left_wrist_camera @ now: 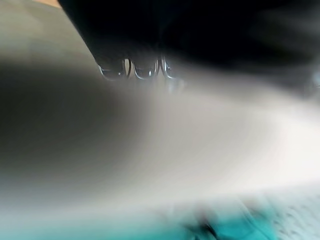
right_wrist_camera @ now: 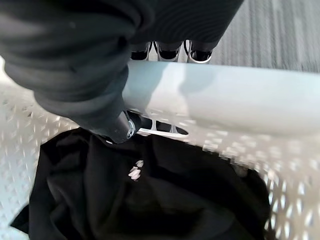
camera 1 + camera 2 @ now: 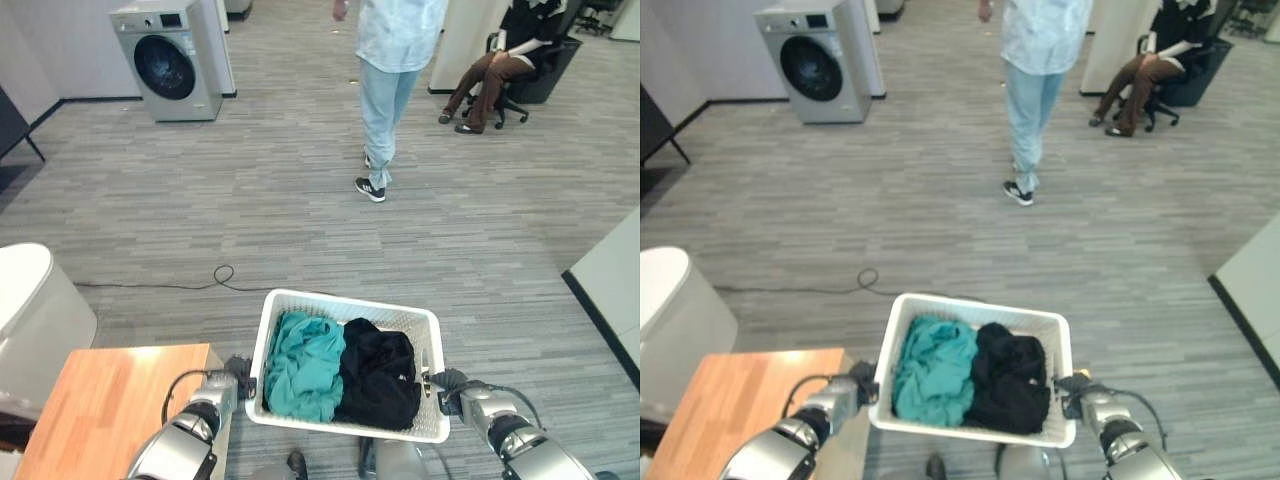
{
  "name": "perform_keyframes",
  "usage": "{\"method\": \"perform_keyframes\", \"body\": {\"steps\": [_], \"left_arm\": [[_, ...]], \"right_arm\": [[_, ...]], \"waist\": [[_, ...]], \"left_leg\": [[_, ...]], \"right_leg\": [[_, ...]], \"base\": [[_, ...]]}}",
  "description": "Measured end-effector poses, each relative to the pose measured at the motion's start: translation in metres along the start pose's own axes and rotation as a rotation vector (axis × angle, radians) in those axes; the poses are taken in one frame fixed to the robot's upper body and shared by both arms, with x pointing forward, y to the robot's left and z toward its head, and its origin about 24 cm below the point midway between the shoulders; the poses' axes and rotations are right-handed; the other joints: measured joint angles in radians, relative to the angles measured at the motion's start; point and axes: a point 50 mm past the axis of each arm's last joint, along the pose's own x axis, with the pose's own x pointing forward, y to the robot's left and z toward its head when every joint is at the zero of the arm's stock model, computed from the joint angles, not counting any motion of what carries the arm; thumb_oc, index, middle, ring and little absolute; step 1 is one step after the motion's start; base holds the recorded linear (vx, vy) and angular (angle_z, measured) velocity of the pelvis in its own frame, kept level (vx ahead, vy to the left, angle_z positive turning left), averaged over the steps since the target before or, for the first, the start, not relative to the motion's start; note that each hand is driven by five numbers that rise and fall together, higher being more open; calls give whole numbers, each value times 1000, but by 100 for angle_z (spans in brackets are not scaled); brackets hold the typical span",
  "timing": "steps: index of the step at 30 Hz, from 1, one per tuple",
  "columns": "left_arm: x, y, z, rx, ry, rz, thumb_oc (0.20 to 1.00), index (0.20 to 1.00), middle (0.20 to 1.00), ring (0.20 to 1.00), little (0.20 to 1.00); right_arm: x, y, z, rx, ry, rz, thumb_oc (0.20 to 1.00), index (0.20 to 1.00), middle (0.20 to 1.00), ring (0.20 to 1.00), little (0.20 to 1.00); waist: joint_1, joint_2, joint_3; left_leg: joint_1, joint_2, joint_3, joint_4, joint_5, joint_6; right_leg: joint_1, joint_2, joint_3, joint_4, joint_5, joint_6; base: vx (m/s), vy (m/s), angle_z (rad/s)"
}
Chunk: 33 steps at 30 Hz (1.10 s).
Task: Grab the laundry basket,head to the washer,open it,put in the laundry and shut it.
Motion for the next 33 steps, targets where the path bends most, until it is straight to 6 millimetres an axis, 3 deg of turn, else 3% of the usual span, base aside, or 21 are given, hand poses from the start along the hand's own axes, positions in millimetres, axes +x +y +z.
{"method": "perform_keyframes", "body": {"steps": [4,5,6,8,9,11,13,14,16,17,19,20,21,22,23,25,27,28,30,32,33], "left_arm": [[-2,7,-16,-4,42,12,200,200,200,200,200],[-4,11,-30,-7,78,21,200,200,200,200,200],[-5,14,-36,-8,99,26,200,200,200,200,200],[-6,9,-47,-19,127,15,200,200,200,200,200],[-8,2,-59,-30,161,-2,200,200,200,200,200],[-6,-3,-51,-37,148,-12,200,200,200,200,200],[-5,-8,-46,-45,130,-33,200,200,200,200,200],[-4,-4,-40,-43,113,-24,200,200,200,200,200],[-4,3,-42,-50,131,0,200,200,200,200,200],[-4,1,-43,-41,135,-5,200,200,200,200,200],[-4,2,-44,-29,138,-9,200,200,200,200,200],[-5,0,-44,-33,135,-17,200,200,200,200,200],[-5,4,-45,-31,139,-7,200,200,200,200,200],[-7,11,-52,-42,150,6,200,200,200,200,200],[-8,13,-57,-47,156,9,200,200,200,200,200],[-10,16,-64,-72,168,20,200,200,200,200,200],[-11,19,-64,-75,159,26,200,200,200,200,200],[-11,26,-64,-73,158,46,200,200,200,200,200],[-15,43,-67,-54,163,80,200,200,200,200,200],[-15,48,-64,-51,159,94,200,200,200,200,200],[-13,42,-62,-55,154,84,200,200,200,200,200]], "right_arm": [[1,8,-11,45,58,11,200,200,200,200,200],[1,10,-17,54,74,16,200,200,200,200,200],[1,11,-19,60,78,23,200,200,200,200,200],[0,4,-22,53,86,3,200,200,200,200,200],[-1,-2,-26,26,91,-6,200,200,200,200,200],[-2,-7,-27,28,90,-18,200,200,200,200,200],[-2,-10,-25,46,75,-22,200,200,200,200,200],[-2,-3,-24,77,65,-4,200,200,200,200,200],[-1,5,-28,52,90,5,200,200,200,200,200],[-1,4,-28,51,94,-7,200,200,200,200,200],[-2,-2,-21,45,68,-15,200,200,200,200,200],[-2,-6,-12,37,33,-16,200,200,200,200,200],[-3,-5,-8,31,21,-13,200,200,200,200,200],[-2,-3,-10,29,24,-2,200,200,200,200,200],[-2,-1,-10,31,24,4,200,200,200,200,200],[-2,4,-16,34,36,17,200,200,200,200,200],[-2,8,-23,34,51,29,200,200,200,200,200],[-2,22,-25,30,55,61,200,200,200,200,200],[-3,35,-31,36,54,94,200,200,200,200,200],[-4,45,-41,37,79,115,200,200,200,200,200],[-4,42,-47,42,93,105,200,200,200,200,200]], "waist": [[-11,-6,-7],[-17,-21,-20],[-36,-35,-29],[-29,19,-36],[-41,54,-53],[-56,66,-53],[-67,44,-44],[-54,2,-10],[-32,-27,4],[-6,-56,15],[17,-56,23],[40,-31,41],[59,-16,55],[98,7,48],[105,16,47],[128,36,45],[138,44,31],[134,-18,29],[141,-45,-10],[129,-83,-32],[123,-78,-28]], "left_leg": [[35,4,-47,-64,3,2],[68,-4,-61,-94,-3,-29],[37,-23,-73,31,-36,-96],[-3,20,-71,264,-120,-146],[-23,69,-84,432,-194,-216],[-113,93,-83,661,-131,-279],[-135,96,-75,696,-80,-312],[-171,134,-9,785,36,-266],[-238,168,26,907,195,-322],[-279,180,70,878,112,-254],[-315,172,146,607,106,-230],[-298,168,166,323,109,-232],[-295,157,146,201,123,-244],[-230,127,54,-120,132,-242],[-210,129,25,-211,131,-241],[-224,130,42,-199,126,-236],[-202,128,81,-64,102,-188],[-195,101,107,11,156,-154],[-168,91,105,15,213,-86],[-139,60,140,27,167,-48],[-99,33,147,39,144,-26]], "right_leg": [[41,-5,-9,53,22,-18],[92,-14,-14,92,-5,-29],[146,-23,-11,39,20,-62],[170,27,-15,34,14,-82],[208,69,-34,12,19,-142],[226,88,-64,11,17,-188],[228,108,-51,36,-11,-202],[250,118,-30,49,-15,-203],[339,122,-15,-36,-22,-238],[382,99,-8,-67,-14,-249],[421,85,19,-98,-35,-249],[458,85,35,-116,-33,-229],[502,89,58,-131,-55,-222],[541,97,101,-156,-75,-201],[563,102,116,-173,-75,-203],[647,99,136,-214,-97,-181],[724,85,164,-203,-172,-141],[732,44,189,-123,-215,-114],[609,34,204,120,-228,-97],[546,12,210,275,-168,-52],[443,-8,212,512,-133,4]], "base": [[445,-124,72],[519,-230,89],[363,-168,92],[414,-295,32],[397,-322,-2],[310,-356,2],[370,-323,-16],[532,-268,-31],[436,-79,-30],[502,70,-25],[550,139,-28],[631,213,-40],[806,258,-78],[577,150,-77],[537,132,-82],[459,127,-46],[532,206,-39],[320,159,-48],[608,282,-68],[508,287,-38],[489,367,1]]}}
